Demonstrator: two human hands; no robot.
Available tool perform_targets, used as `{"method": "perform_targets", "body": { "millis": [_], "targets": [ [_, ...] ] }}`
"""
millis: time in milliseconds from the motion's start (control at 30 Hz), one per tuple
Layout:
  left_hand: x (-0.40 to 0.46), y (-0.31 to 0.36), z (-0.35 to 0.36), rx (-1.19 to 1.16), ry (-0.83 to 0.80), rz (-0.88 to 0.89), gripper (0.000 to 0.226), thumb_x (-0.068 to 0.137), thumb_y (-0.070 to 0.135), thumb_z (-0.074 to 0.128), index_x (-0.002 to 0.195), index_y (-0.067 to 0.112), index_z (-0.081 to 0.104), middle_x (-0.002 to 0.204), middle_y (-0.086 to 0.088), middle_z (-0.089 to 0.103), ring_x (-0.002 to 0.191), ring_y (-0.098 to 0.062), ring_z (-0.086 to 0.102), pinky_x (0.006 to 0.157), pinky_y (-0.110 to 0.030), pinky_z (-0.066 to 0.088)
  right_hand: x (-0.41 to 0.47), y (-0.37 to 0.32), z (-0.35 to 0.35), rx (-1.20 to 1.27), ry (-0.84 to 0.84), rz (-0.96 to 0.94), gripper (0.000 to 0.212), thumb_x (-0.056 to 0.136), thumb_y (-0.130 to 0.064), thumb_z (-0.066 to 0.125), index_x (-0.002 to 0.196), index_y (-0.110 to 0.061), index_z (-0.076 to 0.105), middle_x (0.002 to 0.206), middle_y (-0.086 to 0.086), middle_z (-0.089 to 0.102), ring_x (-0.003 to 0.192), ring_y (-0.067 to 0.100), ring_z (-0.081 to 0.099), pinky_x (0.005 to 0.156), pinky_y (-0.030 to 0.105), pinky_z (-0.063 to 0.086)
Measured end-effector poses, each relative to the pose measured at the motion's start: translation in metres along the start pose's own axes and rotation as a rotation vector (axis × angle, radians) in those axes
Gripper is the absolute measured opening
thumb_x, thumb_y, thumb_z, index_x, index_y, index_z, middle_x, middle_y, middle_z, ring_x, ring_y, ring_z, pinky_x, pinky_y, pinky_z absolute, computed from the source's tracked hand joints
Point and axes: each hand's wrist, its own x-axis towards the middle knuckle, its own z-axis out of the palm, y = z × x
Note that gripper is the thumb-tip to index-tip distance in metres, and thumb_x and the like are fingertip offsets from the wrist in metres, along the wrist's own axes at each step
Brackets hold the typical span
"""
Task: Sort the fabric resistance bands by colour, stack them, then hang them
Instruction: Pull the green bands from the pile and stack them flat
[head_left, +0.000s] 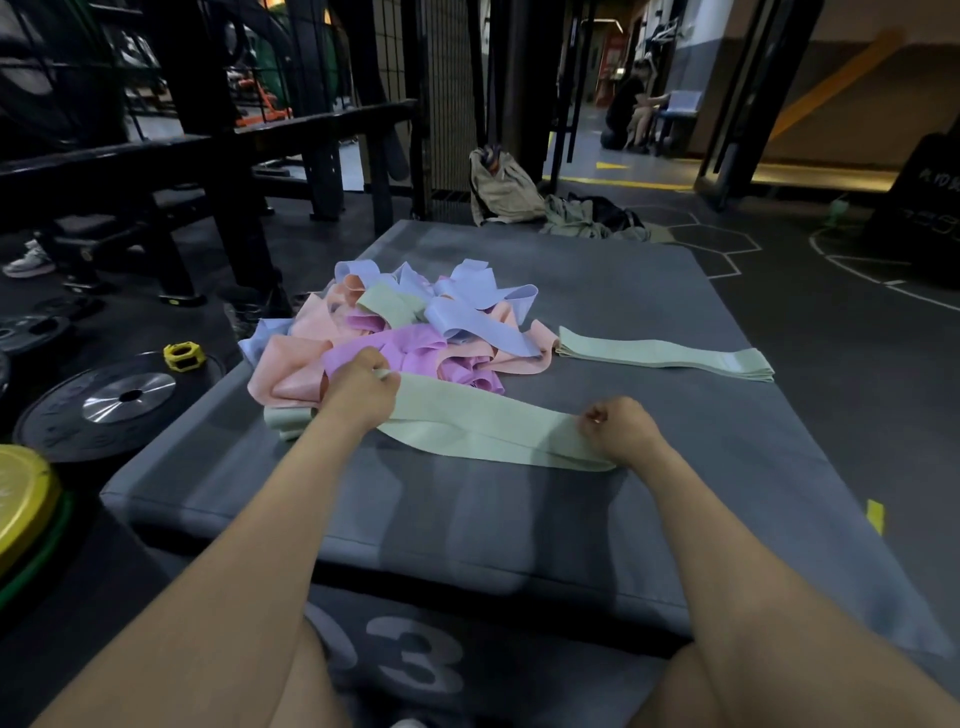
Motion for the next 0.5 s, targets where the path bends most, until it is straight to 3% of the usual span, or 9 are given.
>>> {"method": "perform_targets", "body": {
  "millis": [167,267,367,500],
  "targets": [
    [0.000,-0.003,0.000,0.032,0.062,0.038,0.010,0.095,0.017,0.044,0.100,0.011,0.050,0.090,-0.016,0.053,0.083,-0.032,0.049,0.076,-0.039,0.048,-0.009,0.006,-0.011,0.164,0.017,0.018,0.014,0.080,-0.002,0.059,0.090,-0.007,0.069,0.076,0.005,0.059,0.077,0.021,0.053,0.047,0.017,0.038],
    [-0.004,0.006,0.001,-0.130,0.189,0.112,0.011,0.093,0.009,0.046,0.101,0.009,0.052,0.083,-0.008,0.050,0.079,-0.026,0.046,0.067,-0.033,0.039,-0.010,0.007,-0.020,0.229,0.207,-0.053,0.026,0.078,-0.002,0.068,0.104,-0.004,0.068,0.094,0.011,0.064,0.087,0.024,0.058,0.058,0.016,0.038],
    [-0.006,0.013,0.004,-0.272,0.243,0.210,0.019,0.089,0.000,0.048,0.103,0.012,0.053,0.095,-0.001,0.054,0.088,-0.020,0.047,0.073,-0.020,0.032,-0.009,0.009,-0.028,0.299,0.428,-0.134,0.020,0.079,-0.003,0.068,0.099,-0.002,0.070,0.103,0.017,0.062,0.081,0.019,0.053,0.060,0.010,0.029],
    [-0.007,0.008,0.010,-0.286,0.152,0.294,0.033,0.084,-0.009,0.045,0.103,0.018,0.048,0.083,0.001,0.051,0.075,-0.019,0.048,0.057,-0.013,0.035,-0.017,0.020,-0.032,0.280,0.407,-0.179,0.011,0.078,0.004,0.064,0.085,-0.003,0.070,0.095,0.005,0.052,0.078,0.015,0.051,0.065,0.011,0.035]
  ]
}}
